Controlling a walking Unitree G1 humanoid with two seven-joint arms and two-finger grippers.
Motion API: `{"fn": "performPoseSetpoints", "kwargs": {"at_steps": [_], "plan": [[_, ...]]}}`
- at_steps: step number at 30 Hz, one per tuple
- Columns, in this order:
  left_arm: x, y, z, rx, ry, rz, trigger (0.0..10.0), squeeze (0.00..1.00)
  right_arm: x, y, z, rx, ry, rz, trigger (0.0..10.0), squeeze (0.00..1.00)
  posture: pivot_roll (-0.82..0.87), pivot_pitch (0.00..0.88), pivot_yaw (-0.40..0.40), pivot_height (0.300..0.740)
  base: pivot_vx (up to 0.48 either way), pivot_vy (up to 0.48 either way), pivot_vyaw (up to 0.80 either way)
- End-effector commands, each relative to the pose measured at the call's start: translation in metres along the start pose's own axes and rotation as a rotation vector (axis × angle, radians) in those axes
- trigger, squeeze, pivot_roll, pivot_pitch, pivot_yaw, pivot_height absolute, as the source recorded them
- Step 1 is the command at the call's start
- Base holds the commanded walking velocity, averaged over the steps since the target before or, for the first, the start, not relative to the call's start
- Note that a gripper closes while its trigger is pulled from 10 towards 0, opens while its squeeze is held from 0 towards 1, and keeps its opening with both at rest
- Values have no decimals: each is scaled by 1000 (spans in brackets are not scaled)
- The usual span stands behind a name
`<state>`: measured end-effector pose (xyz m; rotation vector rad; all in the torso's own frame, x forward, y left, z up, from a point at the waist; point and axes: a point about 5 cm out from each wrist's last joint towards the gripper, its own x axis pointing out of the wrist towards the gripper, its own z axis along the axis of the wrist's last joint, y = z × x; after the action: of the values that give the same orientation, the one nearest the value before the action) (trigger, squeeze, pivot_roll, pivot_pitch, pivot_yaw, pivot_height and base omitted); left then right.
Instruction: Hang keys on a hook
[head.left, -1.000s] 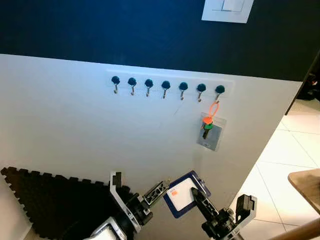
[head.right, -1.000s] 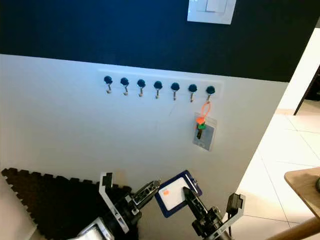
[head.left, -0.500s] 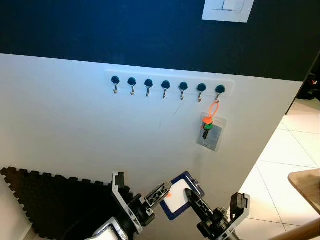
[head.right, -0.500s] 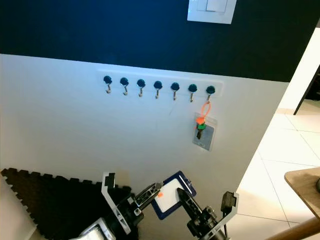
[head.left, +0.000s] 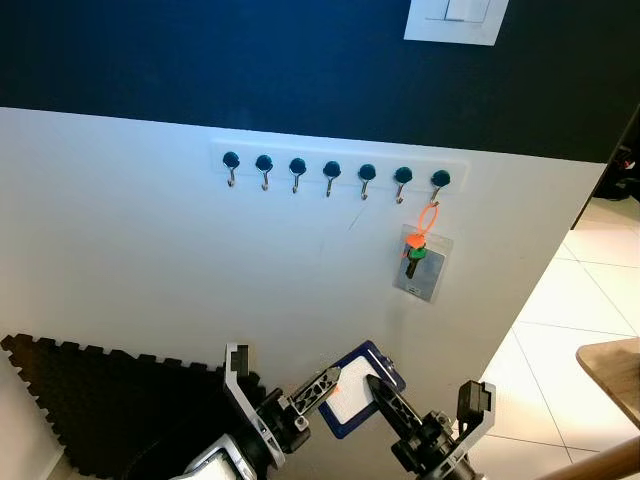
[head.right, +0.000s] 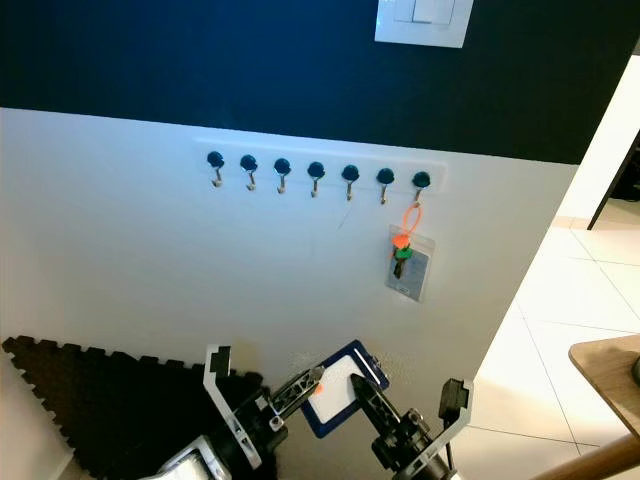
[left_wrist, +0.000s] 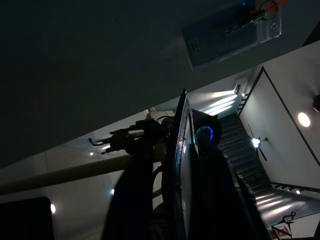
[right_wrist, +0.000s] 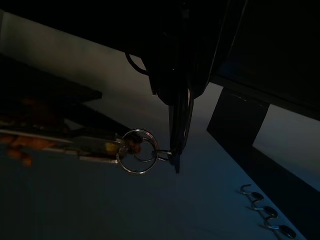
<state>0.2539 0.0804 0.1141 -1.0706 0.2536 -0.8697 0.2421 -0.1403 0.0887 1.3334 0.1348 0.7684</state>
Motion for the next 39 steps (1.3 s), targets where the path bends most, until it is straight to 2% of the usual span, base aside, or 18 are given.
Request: {"fn": "performPoseSetpoints", "kwargs": {"at_steps": [1, 2, 3, 4, 8, 9, 10, 11, 12, 13, 14, 16, 17, 18, 30, 31, 32, 39], "plan": [[6, -4, -6, -18, -5, -23, 8627, 0, -1, -1, 0, -4, -1, -3, 10000, 0, 53, 80, -59, 740, 0, 0, 0], [6, -4, -6, -19, -6, -22, 78, 0, 0, -1, 0, -4, 1, -3, 10000, 0, 53, 79, -59, 740, 0, 0, 0], [6, -4, -6, -19, -7, -22, 78, 0, 0, -1, 0, -5, 2, -2, 10000, 0, 53, 79, -59, 740, 0, 0, 0], [6, -4, -6, -15, -6, -15, 9725, 0, 0, -1, 0, -5, 3, -2, 10000, 0, 55, 78, -59, 740, 0, 0, 0], [5, -3, -6, -5, -5, -4, 10000, 0, 1, -2, 0, -9, 6, -3, 10000, 0, 55, 75, -58, 740, 0, 0, 0], [5, -3, -6, -6, -4, -7, 8824, 0, 1, -2, 0, -14, 7, -6, 10000, 0, 55, 75, -58, 740, 0, 0, 0], [5, -3, -6, -8, -4, -9, 7098, 0, 1, -2, 0, -15, 8, -6, 10000, 0, 55, 75, -58, 740, 0, 0, 0], [5, -3, -6, -8, -4, -9, 7098, 0, 1, -2, 0, -15, 8, -6, 10000, 0, 55, 75, -58, 740, 0, 0, 0], [6, -3, -6, -8, -4, -9, 4078, 0, 1, -2, 0, -15, 8, -7, 10000, 0, 54, 74, -58, 740, 0, 0, 0], [5, -2, -6, -5, -4, -4, 5490, 0, 1, -2, 0, -14, 7, -6, 10000, 0, 54, 73, -58, 740, 0, 0, 0], [6, -1, -6, -3, -5, 6, 10000, 0, 1, -2, -1, -14, 7, -7, 10000, 0, 54, 73, -58, 740, 0, 0, 0], [6, -1, -6, -7, -6, 0, 10000, 0, 1, -2, -1, -14, 7, -7, 10000, 0, 54, 72, -57, 740, 0, 0, 0], [6, -2, -6, -9, -8, -6, 5529, 0, 1, -2, -1, -15, 7, -8, 10000, 0, 54, 71, -57, 740, 0, 0, 0], [6, -1, -6, -3, -10, 3, 10000, 0, 0, -2, -1, -15, 9, -8, 10000, 0, 55, 69, -56, 740, 0, 0, 0], [5, 1, -5, -6, -16, 5, 10000, 0, 0, -2, -3, -19, 17, 1, 10000, 0, 56, 68, -56, 740, 0, 0, 0], [5, 1, -4, -8, -22, 2, 10000, 0, 0, -1, -3, -21, 22, 6, 10000, 463, 56, 70, -57, 740, 0, 0, 0], [5, 1, -4, -9, -23, 1, 10000, 0, 1, -1, -3, -21, 23, 7, 10000, 1000, 56, 70, -57, 740, 0, 0, 0], [3, 1, -3, -15, -35, -1, 10000, 0, 0, -1, -3, -27, 30, 5, 10000, 1000, 54, 74, -57, 740, 0, 0, 0]]}}
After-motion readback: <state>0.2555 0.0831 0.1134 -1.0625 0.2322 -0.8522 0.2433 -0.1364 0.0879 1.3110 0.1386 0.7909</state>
